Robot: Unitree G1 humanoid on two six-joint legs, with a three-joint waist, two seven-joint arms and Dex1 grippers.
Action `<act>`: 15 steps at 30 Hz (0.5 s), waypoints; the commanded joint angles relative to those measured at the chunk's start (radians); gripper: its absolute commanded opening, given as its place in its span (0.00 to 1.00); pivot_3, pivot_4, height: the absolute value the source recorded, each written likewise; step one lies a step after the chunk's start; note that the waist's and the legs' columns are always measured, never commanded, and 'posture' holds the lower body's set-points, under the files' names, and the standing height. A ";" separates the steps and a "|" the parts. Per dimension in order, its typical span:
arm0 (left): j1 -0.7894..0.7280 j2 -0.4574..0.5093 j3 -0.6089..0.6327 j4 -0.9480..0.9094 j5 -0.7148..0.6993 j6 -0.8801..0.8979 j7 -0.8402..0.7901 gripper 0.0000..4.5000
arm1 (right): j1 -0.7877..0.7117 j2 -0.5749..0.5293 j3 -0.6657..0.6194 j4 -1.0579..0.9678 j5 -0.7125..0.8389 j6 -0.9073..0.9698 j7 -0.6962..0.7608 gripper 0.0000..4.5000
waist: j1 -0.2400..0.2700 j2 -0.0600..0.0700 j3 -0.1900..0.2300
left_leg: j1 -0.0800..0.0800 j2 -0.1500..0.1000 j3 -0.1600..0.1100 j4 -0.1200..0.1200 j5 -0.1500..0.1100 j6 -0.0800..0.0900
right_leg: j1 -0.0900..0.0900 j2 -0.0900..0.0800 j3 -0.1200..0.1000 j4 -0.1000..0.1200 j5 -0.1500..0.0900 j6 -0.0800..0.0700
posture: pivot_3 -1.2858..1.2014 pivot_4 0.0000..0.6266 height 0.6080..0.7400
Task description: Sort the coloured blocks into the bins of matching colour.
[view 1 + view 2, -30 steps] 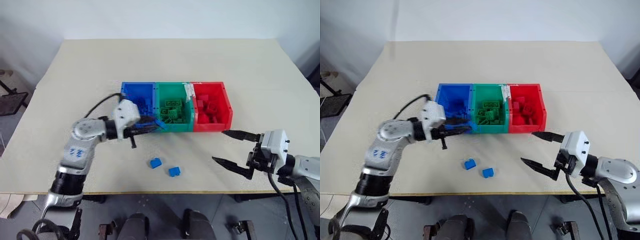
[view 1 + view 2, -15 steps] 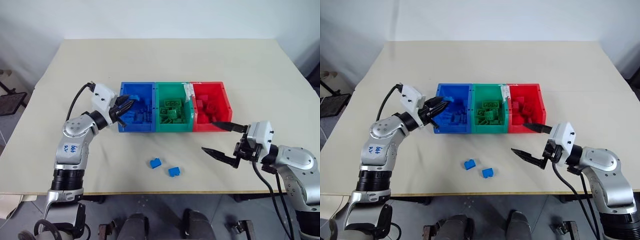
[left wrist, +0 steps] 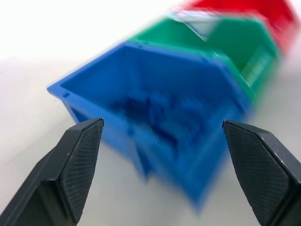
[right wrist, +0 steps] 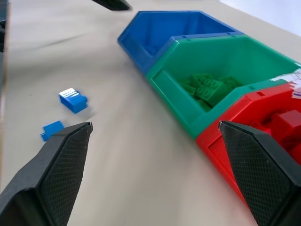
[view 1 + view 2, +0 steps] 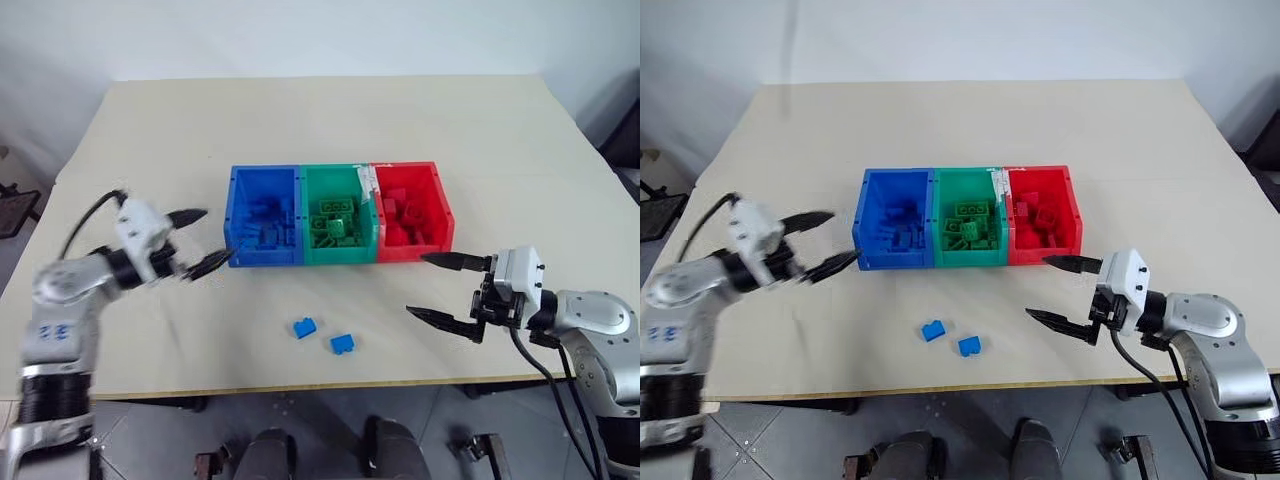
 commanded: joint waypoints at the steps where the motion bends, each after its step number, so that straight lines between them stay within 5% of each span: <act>1: 0.051 0.072 0.053 0.099 -0.002 -0.124 -0.117 0.98 | -0.006 -0.021 0.000 0.006 0.004 -0.028 0.043 1.00 | 0.005 0.000 0.000 | 0.000 0.000 0.000 0.000 0.000 0.000 | 0.000 0.000 0.000 0.000 0.000 0.000 | 0.52 0.24 1.00; 8: 0.110 0.126 0.029 0.101 -0.008 -0.189 -0.214 0.98 | -0.006 -0.030 -0.008 0.017 0.005 -0.034 0.080 1.00 | 0.029 -0.001 0.000 | -0.001 0.000 0.000 0.003 -0.001 0.001 | 0.001 0.000 0.000 0.000 0.000 0.000 | 0.52 0.24 1.00; 15: 0.083 0.090 -0.286 -0.393 -0.002 0.138 -0.154 0.98 | 0.095 -0.087 -0.051 -0.043 0.016 0.008 0.082 1.00 | 0.031 -0.001 0.000 | -0.001 0.000 0.000 0.003 -0.002 0.002 | 0.001 -0.001 0.000 0.000 0.000 0.001 | 0.52 0.24 1.00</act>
